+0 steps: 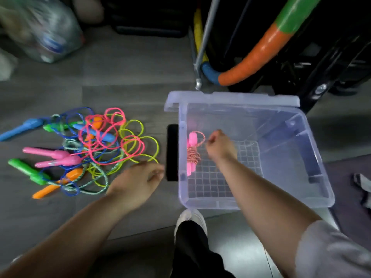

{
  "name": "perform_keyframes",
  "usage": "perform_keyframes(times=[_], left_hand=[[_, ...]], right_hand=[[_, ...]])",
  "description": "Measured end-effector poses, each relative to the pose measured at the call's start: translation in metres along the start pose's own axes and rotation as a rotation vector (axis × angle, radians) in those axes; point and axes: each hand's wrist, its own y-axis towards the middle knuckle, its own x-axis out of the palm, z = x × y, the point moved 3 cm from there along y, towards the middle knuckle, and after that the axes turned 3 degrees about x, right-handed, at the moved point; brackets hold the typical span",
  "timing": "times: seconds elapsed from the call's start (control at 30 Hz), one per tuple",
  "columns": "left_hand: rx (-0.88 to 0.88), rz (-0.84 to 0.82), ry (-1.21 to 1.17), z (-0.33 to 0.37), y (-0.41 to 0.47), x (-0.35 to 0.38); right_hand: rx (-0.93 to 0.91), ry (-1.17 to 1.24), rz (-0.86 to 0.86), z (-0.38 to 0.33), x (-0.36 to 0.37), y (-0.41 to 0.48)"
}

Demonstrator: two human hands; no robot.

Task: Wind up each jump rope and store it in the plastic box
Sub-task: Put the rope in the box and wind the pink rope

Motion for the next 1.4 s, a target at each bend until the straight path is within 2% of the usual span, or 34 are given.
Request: perform_keyframes(times=[0.1,0.2,0.27,0.33,0.43,0.53,0.63,0.73,0.8,0.93,1.0,1.13,1.23,1.4], left_hand=[[-0.066,0.031,-0.044,-0.023,-0.055,-0.047],[-0.15,0.047,-0.094,-0.057,-0.095,-0.097],[-0.211,0.114,-0.171,-0.082,-0.118,-0.121],[-0.271,0.216,-0.242,-0.102,-0.136,-0.136],[-0.296,0.216,-0.149,-0.127,-0.144,-0.133],[-0.322,0.197,-0.163,-0.159,-0.145,-0.139],[-0.388,0.273,-0.276,-0.189,-0.154,-0.157],[-0.415,0.446,-0.402,-0.202,-0.164,-0.167],[-0.449,0.49,-0.433,-0.209,-0.167,-0.164],[-0.497,0.505,-0.457,-0.226,-0.166,-0.158],[-0.507,0.52,-0.468,-0.23,-0.162,-0.159],[-0.48,0.455,-0.498,-0.234,-0.15,-0.157],[-0.446,0.456,-0.485,-0.237,-0.145,-0.158],[-0.48,0.408,-0.517,-0.242,-0.147,-0.158]], right_hand=[[-0.155,0.061,0.212,-0.043,-0.023,-0.046],[-0.344,0.175,0.215,-0.101,-0.022,-0.084],[-0.423,0.196,0.095,-0.142,-0.003,-0.102],[-0.474,0.176,-0.141,-0.178,0.031,-0.114],[-0.554,-0.06,-0.462,-0.213,0.098,-0.129],[-0.614,-0.318,-0.572,-0.226,0.161,-0.133],[-0.556,-0.469,-0.579,-0.223,0.215,-0.118],[-0.487,-0.453,-0.561,-0.217,0.258,-0.099],[-0.516,-0.45,-0.533,-0.22,0.278,-0.088],[-0.761,-0.382,-0.421,-0.257,0.306,-0.062],[-0.862,-0.458,-0.418,-0.27,0.321,-0.053],[-0.841,-0.733,-0.344,-0.264,0.331,-0.042],[-0.814,-0.756,-0.291,-0.26,0.336,-0.041],[-0.8,-0.722,-0.342,-0.255,0.33,-0.033]])
